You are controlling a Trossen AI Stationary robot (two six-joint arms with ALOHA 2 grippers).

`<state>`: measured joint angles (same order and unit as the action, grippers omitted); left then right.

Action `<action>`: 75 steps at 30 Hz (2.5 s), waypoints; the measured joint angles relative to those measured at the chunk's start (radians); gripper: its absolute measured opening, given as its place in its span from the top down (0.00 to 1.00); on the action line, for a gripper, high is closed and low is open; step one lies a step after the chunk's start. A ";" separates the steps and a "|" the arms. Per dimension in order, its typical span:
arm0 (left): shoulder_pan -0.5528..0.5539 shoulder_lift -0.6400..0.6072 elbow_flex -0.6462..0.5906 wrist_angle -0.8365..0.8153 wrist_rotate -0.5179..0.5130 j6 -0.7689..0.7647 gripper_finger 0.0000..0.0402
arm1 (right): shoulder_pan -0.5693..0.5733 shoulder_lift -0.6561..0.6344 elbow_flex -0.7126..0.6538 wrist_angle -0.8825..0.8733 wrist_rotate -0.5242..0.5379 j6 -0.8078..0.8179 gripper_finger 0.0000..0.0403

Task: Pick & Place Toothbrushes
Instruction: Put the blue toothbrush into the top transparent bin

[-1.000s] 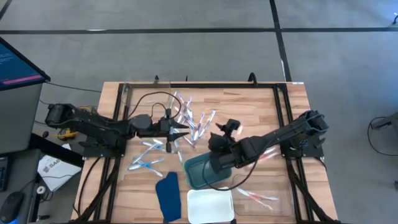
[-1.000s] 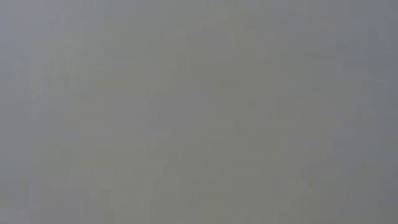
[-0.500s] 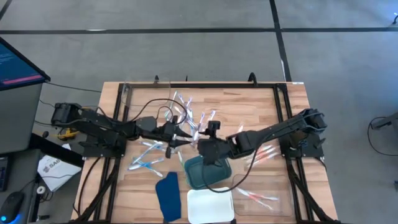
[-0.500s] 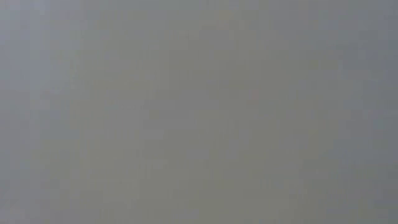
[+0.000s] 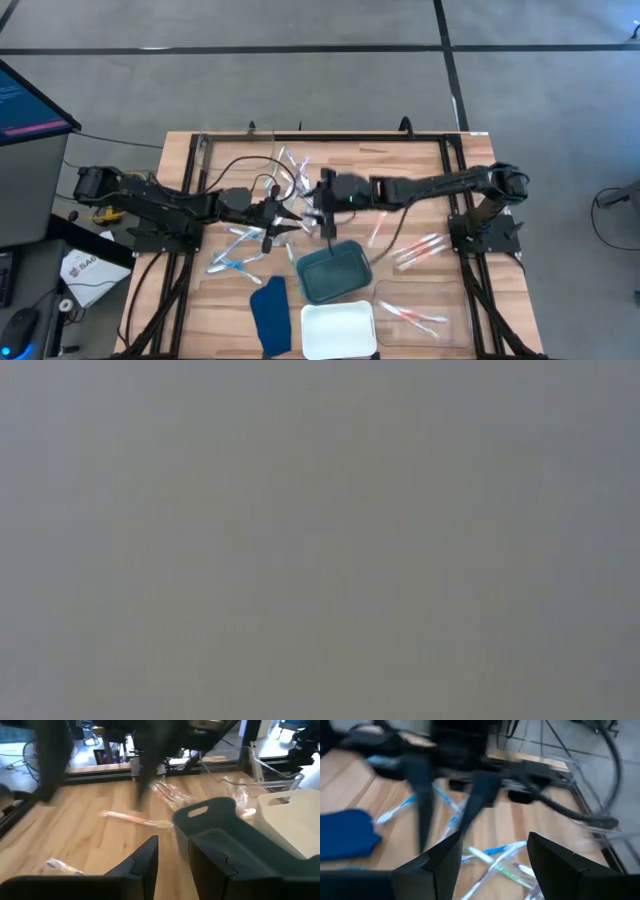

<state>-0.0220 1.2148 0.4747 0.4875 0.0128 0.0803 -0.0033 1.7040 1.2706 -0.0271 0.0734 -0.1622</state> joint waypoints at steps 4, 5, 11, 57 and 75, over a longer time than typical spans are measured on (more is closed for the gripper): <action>0.018 0.000 0.000 0.001 -0.006 0.000 0.75 | -0.055 -0.012 0.000 0.033 -0.134 0.030 0.46; 0.022 0.000 0.000 0.004 -0.006 0.001 0.75 | -0.058 -0.013 0.000 0.036 -0.149 0.042 0.46; 0.043 0.000 0.000 0.053 -0.018 -0.002 0.75 | -0.065 -0.011 0.015 0.045 -0.155 0.136 0.46; -0.051 -0.145 0.042 -0.599 -0.007 -0.350 0.75 | -0.156 -0.011 0.019 -0.199 -0.156 0.179 0.46; -0.118 -0.145 0.042 -0.630 -0.005 -0.384 0.75 | -0.148 -0.010 0.020 -0.261 -0.155 0.182 0.46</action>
<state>-0.1398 1.0698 0.5163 -0.1425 0.0074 -0.3038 -0.1509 1.6943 1.2907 -0.2876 -0.0818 0.0196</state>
